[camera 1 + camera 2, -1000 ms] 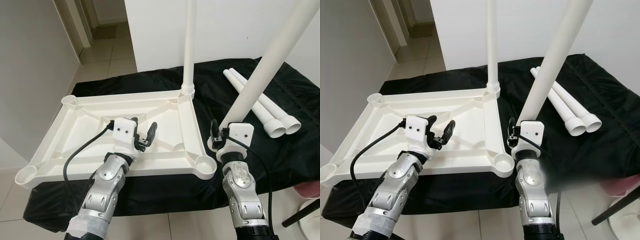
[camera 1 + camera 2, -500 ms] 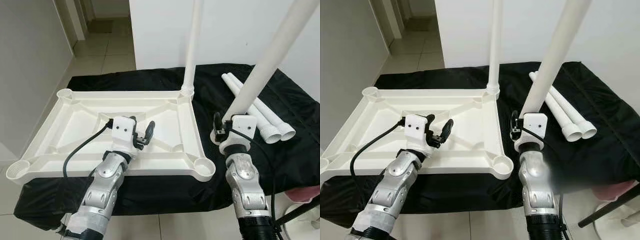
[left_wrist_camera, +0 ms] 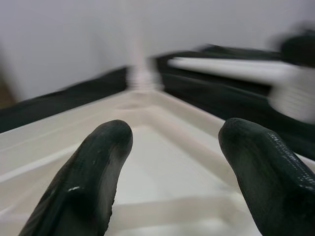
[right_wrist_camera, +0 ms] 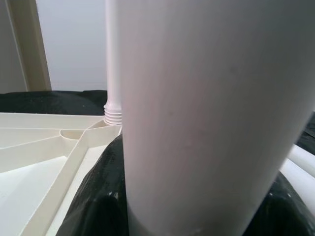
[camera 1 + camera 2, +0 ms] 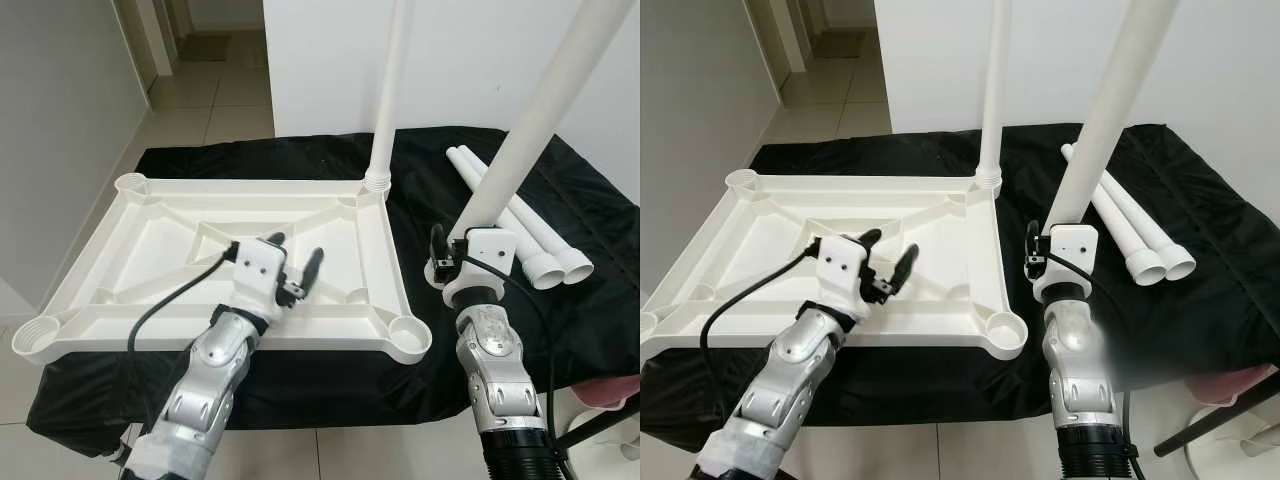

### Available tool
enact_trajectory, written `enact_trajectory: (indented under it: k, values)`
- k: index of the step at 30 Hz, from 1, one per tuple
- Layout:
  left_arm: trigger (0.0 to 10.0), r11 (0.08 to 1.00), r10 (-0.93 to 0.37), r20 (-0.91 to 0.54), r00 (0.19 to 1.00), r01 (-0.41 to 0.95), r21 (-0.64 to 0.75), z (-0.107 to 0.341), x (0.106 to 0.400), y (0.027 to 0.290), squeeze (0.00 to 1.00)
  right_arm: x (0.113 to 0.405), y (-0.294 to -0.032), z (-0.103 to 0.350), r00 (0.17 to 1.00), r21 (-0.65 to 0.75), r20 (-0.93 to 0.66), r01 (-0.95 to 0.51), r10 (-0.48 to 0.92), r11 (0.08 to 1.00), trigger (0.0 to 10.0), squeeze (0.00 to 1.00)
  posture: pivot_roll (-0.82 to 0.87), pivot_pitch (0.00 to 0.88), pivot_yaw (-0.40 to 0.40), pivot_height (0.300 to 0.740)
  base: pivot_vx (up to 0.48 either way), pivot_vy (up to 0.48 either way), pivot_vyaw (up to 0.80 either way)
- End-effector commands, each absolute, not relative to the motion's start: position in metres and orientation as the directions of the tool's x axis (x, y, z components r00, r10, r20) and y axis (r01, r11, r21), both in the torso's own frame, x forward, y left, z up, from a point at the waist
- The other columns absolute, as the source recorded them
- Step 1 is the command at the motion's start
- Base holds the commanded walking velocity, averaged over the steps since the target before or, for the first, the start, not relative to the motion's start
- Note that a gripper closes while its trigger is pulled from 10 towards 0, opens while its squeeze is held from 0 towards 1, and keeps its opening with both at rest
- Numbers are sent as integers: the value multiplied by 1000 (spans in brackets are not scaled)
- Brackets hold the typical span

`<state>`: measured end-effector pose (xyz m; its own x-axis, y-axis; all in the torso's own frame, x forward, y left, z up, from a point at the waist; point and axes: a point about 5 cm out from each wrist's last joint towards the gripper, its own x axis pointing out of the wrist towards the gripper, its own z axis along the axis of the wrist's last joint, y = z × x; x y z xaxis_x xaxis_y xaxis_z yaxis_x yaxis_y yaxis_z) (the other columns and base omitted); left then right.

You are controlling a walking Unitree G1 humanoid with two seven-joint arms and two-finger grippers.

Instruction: Building children table

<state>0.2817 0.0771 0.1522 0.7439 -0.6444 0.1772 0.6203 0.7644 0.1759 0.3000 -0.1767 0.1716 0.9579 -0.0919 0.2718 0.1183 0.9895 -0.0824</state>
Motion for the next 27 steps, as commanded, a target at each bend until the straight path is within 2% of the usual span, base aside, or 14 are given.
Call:
enact_trajectory:
  k: [1, 3, 10, 11, 13, 27]
  values:
    - [10000, 739, -672, 150, 725, 641, 208, 148, 281, 76, 0, 302, -178, 174, 955, -72, 277, 130, -105, 989, 10000, 0, -80, 0, 43, 740, 0, 0, 0]
    - [10000, 718, -692, 116, 713, 661, 217, 144, 280, 77, 0, 302, -180, 174, 953, -72, 279, 140, -115, 988, 10000, 0, -77, 0, 45, 740, 0, 0, 0]
    - [10000, 554, -818, 10, 575, 783, 282, 133, 264, 64, 0, 301, -182, 173, 951, -62, 277, 161, -138, 985, 10000, 0, -81, 0, 65, 740, 0, 0, 0]
    - [10000, 554, -818, 10, 575, 783, 282, 133, 264, 64, 0, 301, -182, 173, 951, -62, 277, 161, -138, 985, 10000, 0, -81, 0, 65, 740, 0, 0, 0]
    - [10000, 464, -864, -60, 500, 837, 291, 125, 254, 59, 0, 300, -182, 174, 949, -62, 280, 166, -143, 984, 10000, 0, -86, 0, 70, 740, 0, 0, 0]
    - [10000, 383, -879, -164, 447, 868, 317, 114, 252, 59, 0, 301, -183, 172, 950, -65, 272, 178, -154, 982, 10000, 0, -86, 0, 69, 740, 0, 0, 0]
